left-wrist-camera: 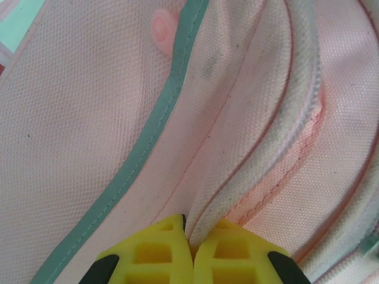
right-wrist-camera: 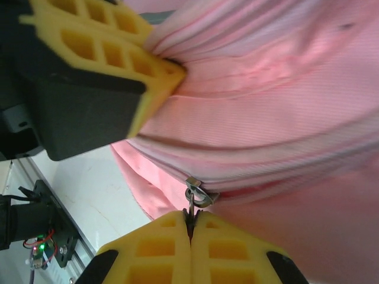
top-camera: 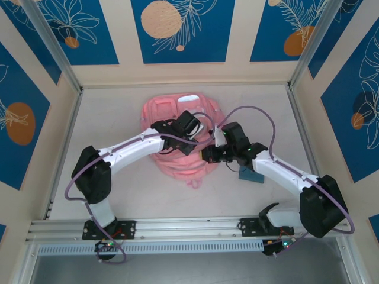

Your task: Pack the student bag

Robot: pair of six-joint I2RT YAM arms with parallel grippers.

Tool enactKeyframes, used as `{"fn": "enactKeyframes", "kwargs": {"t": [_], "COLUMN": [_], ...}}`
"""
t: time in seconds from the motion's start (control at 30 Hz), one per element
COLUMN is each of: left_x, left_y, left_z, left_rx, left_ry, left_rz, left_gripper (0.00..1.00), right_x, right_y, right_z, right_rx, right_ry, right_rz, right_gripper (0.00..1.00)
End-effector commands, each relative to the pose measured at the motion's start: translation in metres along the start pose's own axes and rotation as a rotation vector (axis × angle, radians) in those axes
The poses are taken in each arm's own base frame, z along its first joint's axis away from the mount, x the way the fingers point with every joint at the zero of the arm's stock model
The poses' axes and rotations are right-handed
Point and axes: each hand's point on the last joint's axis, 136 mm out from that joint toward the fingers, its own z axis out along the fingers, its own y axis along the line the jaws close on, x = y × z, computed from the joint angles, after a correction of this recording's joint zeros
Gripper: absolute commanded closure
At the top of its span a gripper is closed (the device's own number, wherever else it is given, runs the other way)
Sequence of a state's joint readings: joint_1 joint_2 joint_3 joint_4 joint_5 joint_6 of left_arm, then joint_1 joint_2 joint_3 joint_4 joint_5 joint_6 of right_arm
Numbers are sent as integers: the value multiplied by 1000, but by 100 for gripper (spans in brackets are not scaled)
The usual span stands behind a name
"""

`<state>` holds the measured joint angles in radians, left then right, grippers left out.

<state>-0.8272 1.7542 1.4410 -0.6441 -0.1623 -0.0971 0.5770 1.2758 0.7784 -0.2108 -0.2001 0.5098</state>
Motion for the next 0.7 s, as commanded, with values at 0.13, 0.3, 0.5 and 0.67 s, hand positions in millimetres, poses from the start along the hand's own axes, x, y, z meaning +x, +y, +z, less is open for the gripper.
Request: {"fn": "enactKeyframes", "kwargs": {"t": [0.13, 0.3, 0.5, 0.67], "left_x": [-45, -35, -29, -31], "left_y": [12, 12, 7, 3], "left_z": [-27, -34, -36, -39], "left_rx": [31, 75, 113, 133], "left_ry": [-220, -247, -268, -281], "left_rz": [-156, -156, -124, -101], "left_gripper": [100, 100, 100, 100], "right_x": [16, -3, -24, -43], "right_y": [18, 10, 1, 4], "right_z": [12, -17, -41, -46], "right_rx": [-85, -74, -102, -156], "right_ry": [13, -89, -144, -138], "right_rz": [74, 129, 284, 371], "right_gripper": [100, 82, 47, 37]}}
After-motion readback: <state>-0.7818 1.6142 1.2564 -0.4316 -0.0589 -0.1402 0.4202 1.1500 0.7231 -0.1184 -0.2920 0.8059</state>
